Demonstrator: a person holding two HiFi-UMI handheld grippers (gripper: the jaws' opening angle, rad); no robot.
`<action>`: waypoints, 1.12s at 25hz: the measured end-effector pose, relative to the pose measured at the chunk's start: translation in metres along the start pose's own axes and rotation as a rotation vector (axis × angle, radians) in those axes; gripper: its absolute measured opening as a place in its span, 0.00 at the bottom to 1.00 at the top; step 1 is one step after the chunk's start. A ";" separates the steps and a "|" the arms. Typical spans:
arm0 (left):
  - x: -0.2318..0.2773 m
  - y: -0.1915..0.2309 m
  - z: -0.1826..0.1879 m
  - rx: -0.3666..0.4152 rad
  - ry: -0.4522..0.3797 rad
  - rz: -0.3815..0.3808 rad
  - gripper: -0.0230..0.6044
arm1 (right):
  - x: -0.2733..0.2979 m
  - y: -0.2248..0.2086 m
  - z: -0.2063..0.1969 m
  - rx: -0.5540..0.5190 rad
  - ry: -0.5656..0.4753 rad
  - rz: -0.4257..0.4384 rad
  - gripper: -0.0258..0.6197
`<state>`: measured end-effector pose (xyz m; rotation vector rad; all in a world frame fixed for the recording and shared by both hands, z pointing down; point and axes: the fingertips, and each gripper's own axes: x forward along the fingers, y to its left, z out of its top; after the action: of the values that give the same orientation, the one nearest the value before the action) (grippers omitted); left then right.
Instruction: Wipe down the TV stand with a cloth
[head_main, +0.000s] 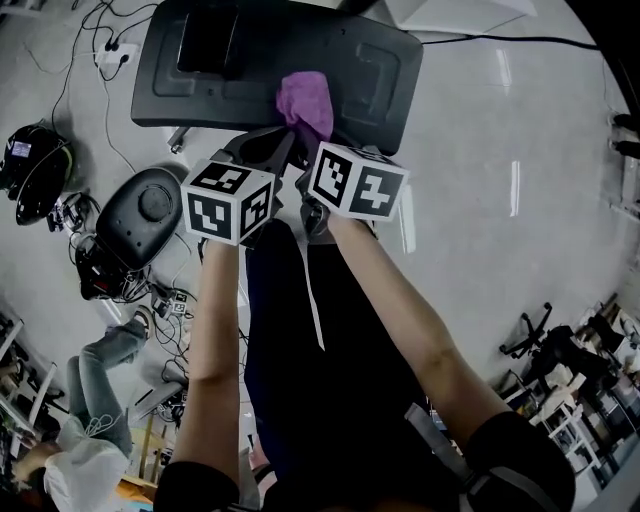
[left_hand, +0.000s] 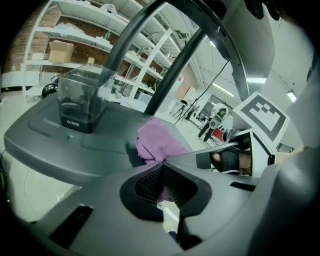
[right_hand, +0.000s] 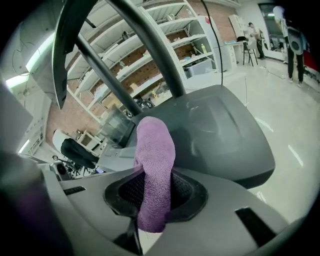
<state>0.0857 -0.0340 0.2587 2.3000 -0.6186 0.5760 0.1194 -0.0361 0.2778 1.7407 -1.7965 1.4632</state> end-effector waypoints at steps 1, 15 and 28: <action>0.005 -0.005 -0.001 0.003 0.003 -0.005 0.04 | -0.004 -0.007 0.000 0.006 -0.003 -0.005 0.19; 0.067 -0.081 -0.006 0.045 0.030 -0.057 0.04 | -0.049 -0.094 0.008 0.036 -0.019 -0.047 0.19; 0.109 -0.134 -0.012 0.102 0.061 -0.062 0.04 | -0.083 -0.151 0.015 0.051 -0.030 -0.055 0.19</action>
<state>0.2459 0.0331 0.2604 2.3781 -0.4978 0.6598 0.2762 0.0357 0.2800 1.8311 -1.7261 1.4813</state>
